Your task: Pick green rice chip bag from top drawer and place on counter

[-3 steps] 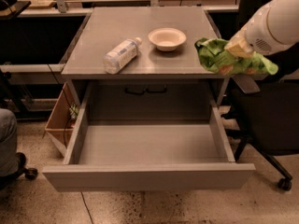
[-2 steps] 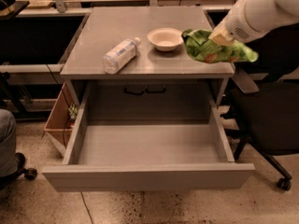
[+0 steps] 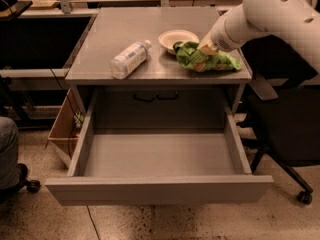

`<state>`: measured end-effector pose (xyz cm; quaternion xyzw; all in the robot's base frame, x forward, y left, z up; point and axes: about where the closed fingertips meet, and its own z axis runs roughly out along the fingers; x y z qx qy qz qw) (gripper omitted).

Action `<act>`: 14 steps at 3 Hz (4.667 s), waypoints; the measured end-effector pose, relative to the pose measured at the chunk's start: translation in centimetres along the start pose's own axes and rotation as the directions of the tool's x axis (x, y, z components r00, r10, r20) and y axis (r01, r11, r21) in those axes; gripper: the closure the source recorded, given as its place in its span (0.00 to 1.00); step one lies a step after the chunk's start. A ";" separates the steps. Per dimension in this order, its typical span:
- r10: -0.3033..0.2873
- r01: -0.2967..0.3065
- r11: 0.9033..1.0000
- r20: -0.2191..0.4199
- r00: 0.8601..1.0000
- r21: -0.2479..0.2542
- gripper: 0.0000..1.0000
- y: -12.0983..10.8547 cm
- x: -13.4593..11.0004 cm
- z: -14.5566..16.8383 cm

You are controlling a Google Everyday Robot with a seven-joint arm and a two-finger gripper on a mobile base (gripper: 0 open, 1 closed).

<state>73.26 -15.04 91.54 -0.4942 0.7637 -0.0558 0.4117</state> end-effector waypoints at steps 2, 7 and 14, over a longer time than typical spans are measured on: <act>-0.002 0.003 0.998 0.013 1.000 -0.061 0.50 0.8 1.2 4.9; -0.090 0.093 0.990 0.040 0.995 -0.101 0.00 4.9 1.8 0.1; -0.108 0.121 0.972 0.072 0.992 -0.202 0.00 11.5 6.7 -12.9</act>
Offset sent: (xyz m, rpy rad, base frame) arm 0.0286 0.0092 -0.0715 0.0229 0.0573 0.0763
